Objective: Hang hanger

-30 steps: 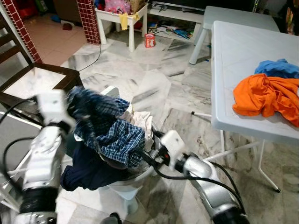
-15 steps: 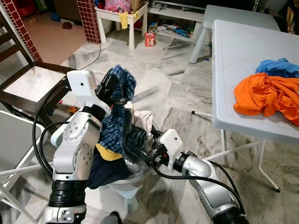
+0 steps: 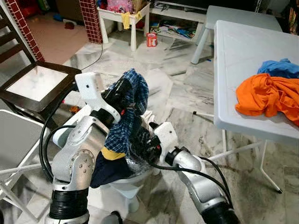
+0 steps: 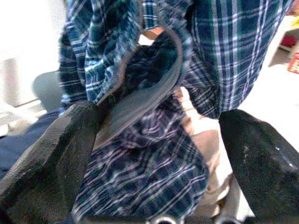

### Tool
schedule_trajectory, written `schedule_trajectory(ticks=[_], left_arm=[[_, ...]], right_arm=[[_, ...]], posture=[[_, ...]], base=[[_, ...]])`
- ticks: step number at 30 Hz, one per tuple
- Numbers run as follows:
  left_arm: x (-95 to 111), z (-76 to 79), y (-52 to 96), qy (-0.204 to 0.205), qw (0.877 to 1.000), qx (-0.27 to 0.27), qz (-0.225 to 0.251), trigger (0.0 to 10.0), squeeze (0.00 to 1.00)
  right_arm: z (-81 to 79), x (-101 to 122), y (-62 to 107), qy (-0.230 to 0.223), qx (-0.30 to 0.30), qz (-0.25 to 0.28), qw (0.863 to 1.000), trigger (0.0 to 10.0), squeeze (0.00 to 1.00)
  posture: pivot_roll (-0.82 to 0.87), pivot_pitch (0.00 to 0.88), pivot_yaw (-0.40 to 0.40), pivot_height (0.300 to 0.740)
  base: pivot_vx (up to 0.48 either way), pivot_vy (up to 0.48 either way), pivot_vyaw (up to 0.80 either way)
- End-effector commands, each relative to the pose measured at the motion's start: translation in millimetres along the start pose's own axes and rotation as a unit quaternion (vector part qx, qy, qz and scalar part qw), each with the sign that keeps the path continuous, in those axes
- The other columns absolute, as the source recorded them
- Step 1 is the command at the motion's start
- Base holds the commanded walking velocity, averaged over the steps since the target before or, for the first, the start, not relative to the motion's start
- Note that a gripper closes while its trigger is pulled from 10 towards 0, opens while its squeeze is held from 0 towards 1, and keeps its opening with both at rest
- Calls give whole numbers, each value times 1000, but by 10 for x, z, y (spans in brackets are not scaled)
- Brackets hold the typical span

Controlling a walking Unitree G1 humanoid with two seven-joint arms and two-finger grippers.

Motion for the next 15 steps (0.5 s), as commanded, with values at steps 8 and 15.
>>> schedule_trajectory(ticks=[8,15], left_arm=[[46,86,22,-3,1000,-3,1,0,0],[18,44,40,-13,1000,8,-1,0,0]], right_arm=[[-19,4,-186,-33,-32,-12,999,10000,0],[-132,117,-276,-78,-11,2,997,10000,0]], posture=[[82,138,-16,740],[90,136,-20,740]], base=[[0,0,0],[0,0,0]])
Point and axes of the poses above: a point about 5 cm out from each wrist's last joint towards the gripper, its own y axis pointing back from the gripper into the wrist, its own x axis along the axis of the wrist's last joint, z = x × y, the point moved 5 cm from there along -y, pointing out of the wrist towards the gripper, and after that the axes turned 7 degrees about y, right-handed, at the moved point
